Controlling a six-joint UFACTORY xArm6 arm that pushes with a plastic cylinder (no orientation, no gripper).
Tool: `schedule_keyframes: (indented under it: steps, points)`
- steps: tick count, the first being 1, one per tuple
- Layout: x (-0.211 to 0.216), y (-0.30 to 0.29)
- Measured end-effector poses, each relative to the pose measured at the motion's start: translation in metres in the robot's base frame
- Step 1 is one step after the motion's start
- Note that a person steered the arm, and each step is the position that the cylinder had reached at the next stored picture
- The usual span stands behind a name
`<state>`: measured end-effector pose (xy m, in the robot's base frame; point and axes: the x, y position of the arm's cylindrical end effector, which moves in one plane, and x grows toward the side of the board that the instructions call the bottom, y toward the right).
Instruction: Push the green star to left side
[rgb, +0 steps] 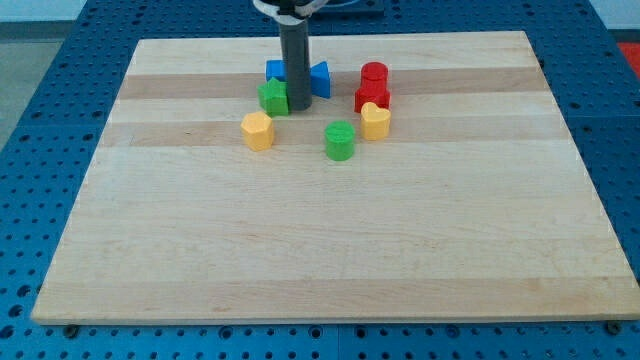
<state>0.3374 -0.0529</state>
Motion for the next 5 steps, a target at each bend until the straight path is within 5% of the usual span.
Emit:
schedule_keyframes:
  steps: [5]
  points:
    - [0.04, -0.045]
